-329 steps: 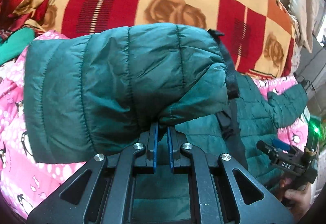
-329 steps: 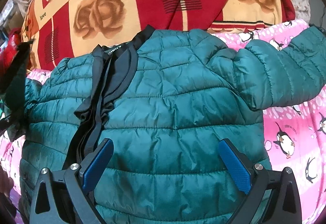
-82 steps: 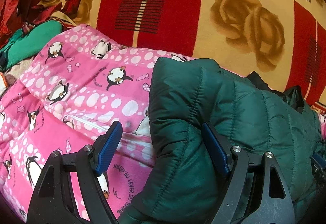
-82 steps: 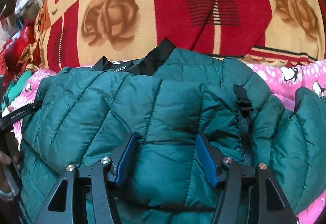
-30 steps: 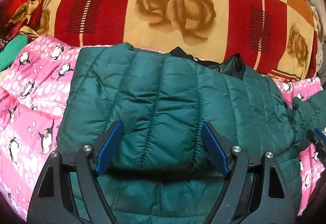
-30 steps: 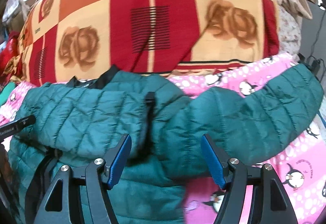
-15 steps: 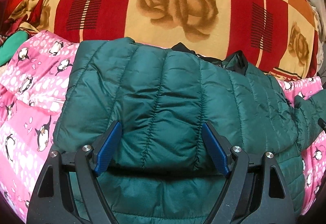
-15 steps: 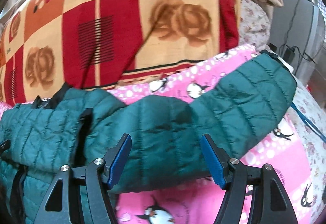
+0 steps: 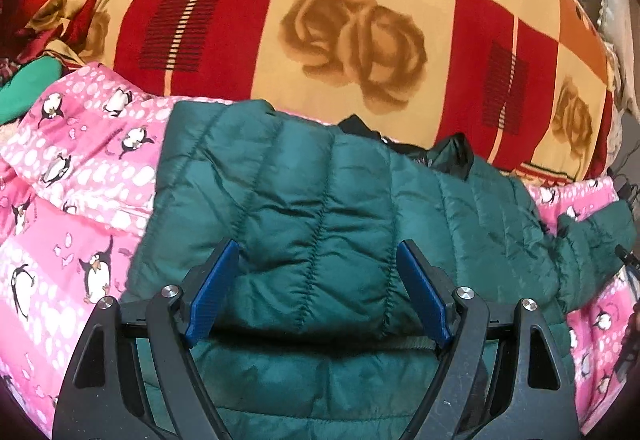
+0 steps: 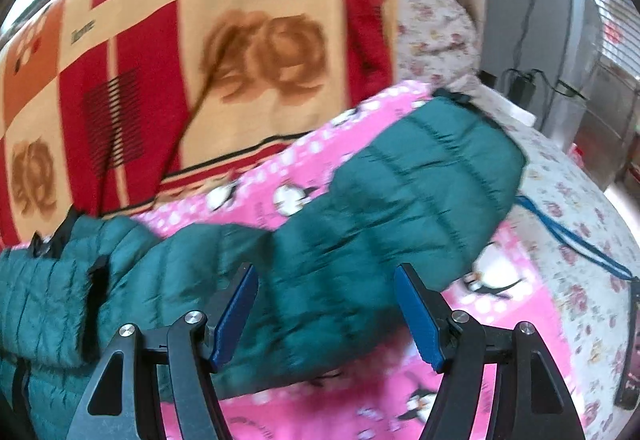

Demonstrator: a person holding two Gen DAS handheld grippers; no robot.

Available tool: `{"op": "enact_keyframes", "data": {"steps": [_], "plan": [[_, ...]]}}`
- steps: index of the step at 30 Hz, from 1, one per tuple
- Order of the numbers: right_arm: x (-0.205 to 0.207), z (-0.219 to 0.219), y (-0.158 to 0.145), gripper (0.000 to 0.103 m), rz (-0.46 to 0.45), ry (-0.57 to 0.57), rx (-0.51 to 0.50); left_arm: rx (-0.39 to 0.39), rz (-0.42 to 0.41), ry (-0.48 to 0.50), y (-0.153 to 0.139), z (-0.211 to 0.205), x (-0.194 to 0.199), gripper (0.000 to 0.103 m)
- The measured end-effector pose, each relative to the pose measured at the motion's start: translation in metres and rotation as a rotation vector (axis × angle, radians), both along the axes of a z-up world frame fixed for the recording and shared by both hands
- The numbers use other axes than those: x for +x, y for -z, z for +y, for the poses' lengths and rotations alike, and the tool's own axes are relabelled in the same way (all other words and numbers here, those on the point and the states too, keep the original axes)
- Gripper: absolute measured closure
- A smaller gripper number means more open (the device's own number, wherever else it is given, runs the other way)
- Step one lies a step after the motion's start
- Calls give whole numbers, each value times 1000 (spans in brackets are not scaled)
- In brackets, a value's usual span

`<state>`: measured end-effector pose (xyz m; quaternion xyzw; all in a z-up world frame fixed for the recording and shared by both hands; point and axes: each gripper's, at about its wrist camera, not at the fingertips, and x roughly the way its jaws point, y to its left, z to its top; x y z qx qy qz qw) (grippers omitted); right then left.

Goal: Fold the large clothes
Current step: 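Move the open right gripper over the jacket to the unfolded sleeve cuff, then close the right gripper on the sleeve cuff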

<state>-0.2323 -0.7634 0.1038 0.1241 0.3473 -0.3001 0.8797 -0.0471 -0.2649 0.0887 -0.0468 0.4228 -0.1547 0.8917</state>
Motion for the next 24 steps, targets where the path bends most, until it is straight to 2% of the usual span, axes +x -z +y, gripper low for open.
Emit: {"op": "enact_keyframes", "data": {"steps": [4,9,14,19,24], "plan": [[-9,-32,-2,34,-19,73,28,-28,10,-16,-1,6,0,22],[-15,-63,0,33,-23,145,48,-23,7,-15,0,6,-2,22],[-25,-91,7,28,-64,225,96,-17,-7,-22,-2,7,-1,22],[-25,-114,14,28,-108,253,166,-24,-2,-37,-2,11,2,22],[-22,-128,12,28,-143,275,177,-13,14,-37,5,11,2,22]]}}
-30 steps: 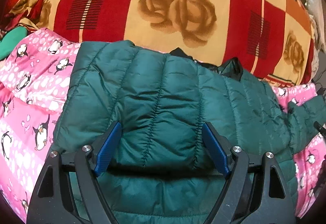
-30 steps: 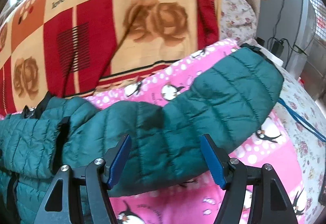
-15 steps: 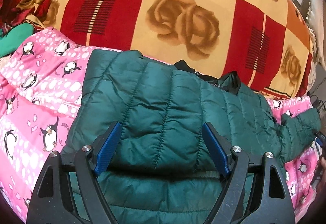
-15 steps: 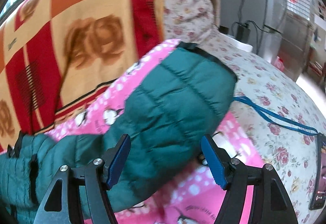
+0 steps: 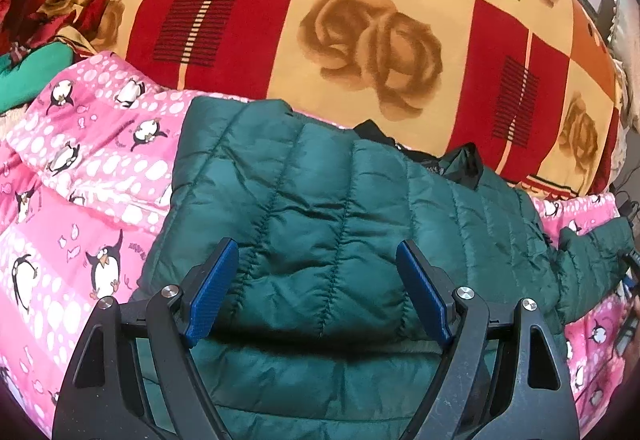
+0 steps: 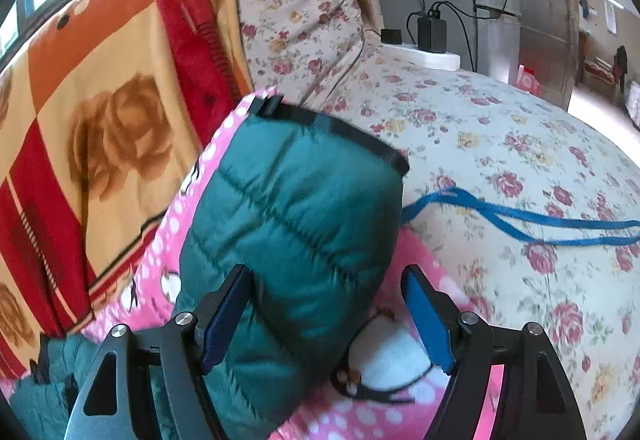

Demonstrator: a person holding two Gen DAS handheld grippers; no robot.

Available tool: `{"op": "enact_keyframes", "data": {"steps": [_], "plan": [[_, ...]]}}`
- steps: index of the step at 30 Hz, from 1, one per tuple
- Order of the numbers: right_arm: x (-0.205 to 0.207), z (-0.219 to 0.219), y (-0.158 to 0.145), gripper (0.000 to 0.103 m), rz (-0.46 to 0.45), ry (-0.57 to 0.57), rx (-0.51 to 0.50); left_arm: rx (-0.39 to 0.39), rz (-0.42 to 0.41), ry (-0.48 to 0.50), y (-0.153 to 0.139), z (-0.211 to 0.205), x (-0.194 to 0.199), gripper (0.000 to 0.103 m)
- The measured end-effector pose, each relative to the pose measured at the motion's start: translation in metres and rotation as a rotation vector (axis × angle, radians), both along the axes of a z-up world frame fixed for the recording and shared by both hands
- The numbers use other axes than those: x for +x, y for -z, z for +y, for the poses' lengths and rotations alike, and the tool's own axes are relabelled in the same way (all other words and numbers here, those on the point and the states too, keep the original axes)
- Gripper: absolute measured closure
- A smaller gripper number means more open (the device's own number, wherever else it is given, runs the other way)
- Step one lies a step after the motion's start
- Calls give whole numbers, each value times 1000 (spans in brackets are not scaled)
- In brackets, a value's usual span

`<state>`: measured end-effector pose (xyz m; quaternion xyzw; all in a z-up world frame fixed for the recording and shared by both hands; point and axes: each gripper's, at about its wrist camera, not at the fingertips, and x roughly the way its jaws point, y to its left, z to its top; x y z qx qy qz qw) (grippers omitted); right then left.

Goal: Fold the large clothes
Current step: 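Close the right gripper on the sleeve cuff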

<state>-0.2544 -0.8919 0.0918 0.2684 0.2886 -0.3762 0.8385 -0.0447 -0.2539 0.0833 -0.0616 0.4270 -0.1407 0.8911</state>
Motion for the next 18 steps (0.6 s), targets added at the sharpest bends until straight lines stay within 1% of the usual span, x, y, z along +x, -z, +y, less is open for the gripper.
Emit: {"op": "enact_keyframes", "data": {"steps": [4,7,8,9,11,12,14,18], "plan": [[4,-11,1,28,-19,9,12,6,0,4,3,-1,-1,22],[4,-14,2,28,-57,-7,29,7,1,5,3,-2,-2,22],[3,-14,3,34,-77,-16,34,9,2,6,4,-2,-2,22],[3,-14,4,51,-101,-35,43,10,2,8,4,-3,-3,22],[0,-12,2,61,-125,-52,33,13,1,10,4,-3,-3,22],[-1,-10,1,70,-136,-62,22,13,1,11,4,-3,-3,22],[-5,-5,-2,80,-169,-101,10,11,1,10,4,-3,-3,22],[-15,5,-9,86,-234,-163,19,2,3,5,6,-2,-4,22]]}}
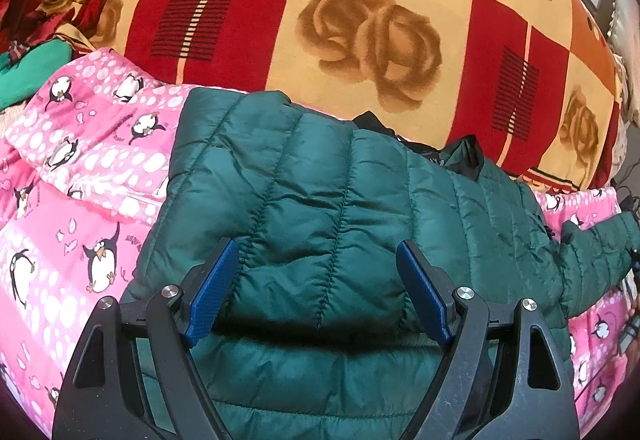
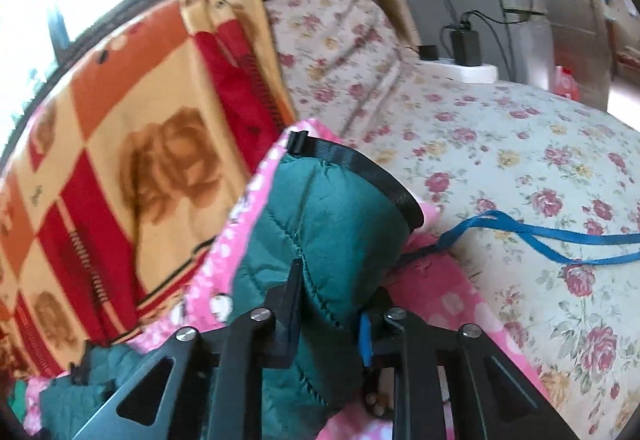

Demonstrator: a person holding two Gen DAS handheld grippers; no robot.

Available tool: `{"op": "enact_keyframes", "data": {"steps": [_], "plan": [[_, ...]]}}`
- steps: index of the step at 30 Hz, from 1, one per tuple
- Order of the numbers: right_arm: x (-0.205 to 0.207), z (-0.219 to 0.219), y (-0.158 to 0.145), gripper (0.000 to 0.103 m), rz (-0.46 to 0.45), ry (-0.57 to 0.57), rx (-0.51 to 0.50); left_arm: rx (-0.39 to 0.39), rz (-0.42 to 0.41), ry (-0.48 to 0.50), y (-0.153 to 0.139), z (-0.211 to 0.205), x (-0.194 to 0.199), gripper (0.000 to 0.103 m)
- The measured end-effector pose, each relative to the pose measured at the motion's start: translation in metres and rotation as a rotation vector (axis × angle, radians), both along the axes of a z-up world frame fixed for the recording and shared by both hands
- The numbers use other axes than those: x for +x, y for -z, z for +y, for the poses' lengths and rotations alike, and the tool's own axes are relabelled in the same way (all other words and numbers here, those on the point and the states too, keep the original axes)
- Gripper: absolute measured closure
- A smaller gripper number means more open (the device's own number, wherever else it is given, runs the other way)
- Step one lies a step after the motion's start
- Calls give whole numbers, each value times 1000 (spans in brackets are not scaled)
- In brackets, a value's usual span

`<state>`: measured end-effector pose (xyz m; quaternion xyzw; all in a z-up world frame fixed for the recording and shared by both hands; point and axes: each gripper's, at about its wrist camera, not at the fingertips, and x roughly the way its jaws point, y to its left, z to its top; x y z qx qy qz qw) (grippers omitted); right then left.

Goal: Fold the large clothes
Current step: 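Close the right gripper on the sleeve cuff, then lift the sleeve with the right gripper and fold it across the jacket body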

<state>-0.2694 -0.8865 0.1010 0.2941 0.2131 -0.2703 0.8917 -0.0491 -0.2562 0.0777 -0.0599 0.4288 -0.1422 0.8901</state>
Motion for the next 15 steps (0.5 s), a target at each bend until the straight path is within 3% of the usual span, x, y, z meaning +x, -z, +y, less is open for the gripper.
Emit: {"op": "enact_keyframes", "data": {"steps": [7,15], "plan": [[-5,30,-16,87,-53,-88,-22,-4,-7,0,-3,2,-4,22],[1,78,-30,87,-42,-172,-64,-13,-27,-17,-12,13,-7,22]]}}
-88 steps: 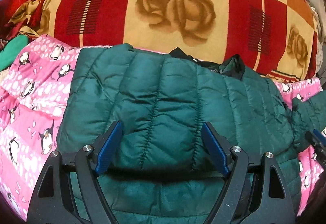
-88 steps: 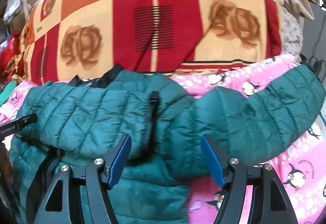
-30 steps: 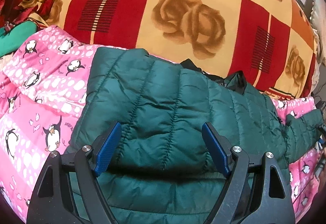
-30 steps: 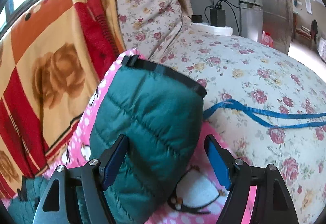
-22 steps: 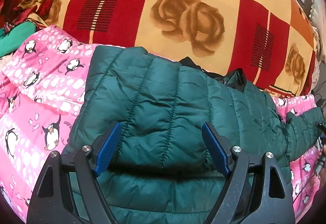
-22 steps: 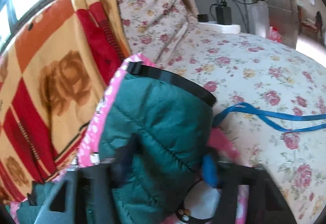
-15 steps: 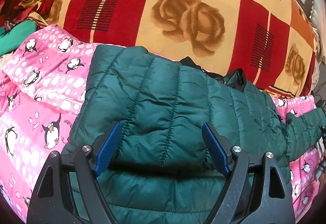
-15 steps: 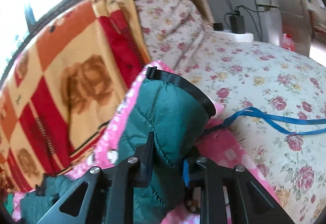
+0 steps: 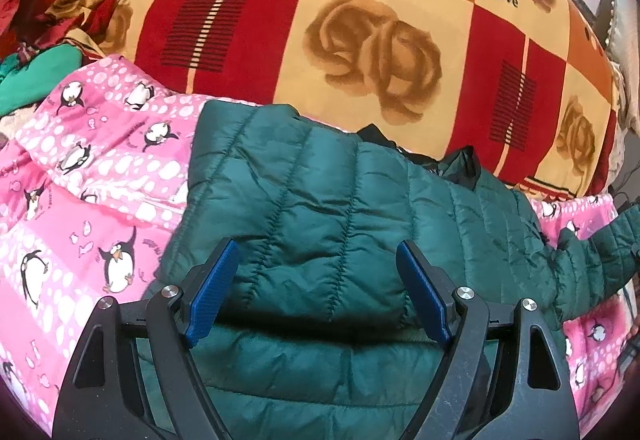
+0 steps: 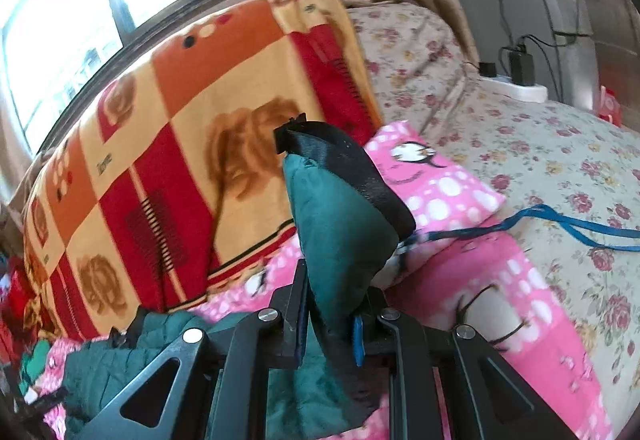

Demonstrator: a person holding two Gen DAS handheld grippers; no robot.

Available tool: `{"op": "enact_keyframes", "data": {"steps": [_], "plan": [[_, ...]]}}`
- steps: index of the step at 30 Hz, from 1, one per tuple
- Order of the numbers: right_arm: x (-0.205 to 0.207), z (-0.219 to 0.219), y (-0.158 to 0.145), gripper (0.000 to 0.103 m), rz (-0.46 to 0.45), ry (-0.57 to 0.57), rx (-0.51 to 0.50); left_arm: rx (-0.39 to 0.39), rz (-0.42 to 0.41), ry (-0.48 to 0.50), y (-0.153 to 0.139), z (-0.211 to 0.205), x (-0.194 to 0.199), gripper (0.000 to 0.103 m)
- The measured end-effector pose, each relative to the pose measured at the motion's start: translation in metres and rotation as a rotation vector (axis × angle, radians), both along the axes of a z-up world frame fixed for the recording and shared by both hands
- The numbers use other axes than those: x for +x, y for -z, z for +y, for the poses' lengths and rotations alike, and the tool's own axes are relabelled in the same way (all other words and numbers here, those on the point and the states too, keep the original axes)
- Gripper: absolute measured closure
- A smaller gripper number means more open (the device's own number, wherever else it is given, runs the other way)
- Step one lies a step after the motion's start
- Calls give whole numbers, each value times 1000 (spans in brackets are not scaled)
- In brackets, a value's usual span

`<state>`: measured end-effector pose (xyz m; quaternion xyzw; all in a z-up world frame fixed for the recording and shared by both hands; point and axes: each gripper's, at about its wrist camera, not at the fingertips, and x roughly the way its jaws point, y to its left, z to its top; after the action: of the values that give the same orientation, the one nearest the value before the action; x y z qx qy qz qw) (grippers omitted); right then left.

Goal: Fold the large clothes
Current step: 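Lift the sleeve with the right gripper and fold it across the jacket body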

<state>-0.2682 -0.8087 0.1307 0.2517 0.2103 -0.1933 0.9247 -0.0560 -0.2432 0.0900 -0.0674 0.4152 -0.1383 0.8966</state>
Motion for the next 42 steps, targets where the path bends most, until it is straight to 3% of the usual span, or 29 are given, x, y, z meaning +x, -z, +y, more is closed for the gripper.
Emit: {"op": "enact_keyframes", "data": {"steps": [11,28,42], "plan": [[32,82,-12,88,26,-201,-29,-10,-17,-7,-8,11,-6,22],[99,203,9,88,108,-465,-4,-32,-12,-27,-8,30,-6,22],[154,296,23,91,119,-623,51,-56,0,-40,-2,42,-2,22]]}}
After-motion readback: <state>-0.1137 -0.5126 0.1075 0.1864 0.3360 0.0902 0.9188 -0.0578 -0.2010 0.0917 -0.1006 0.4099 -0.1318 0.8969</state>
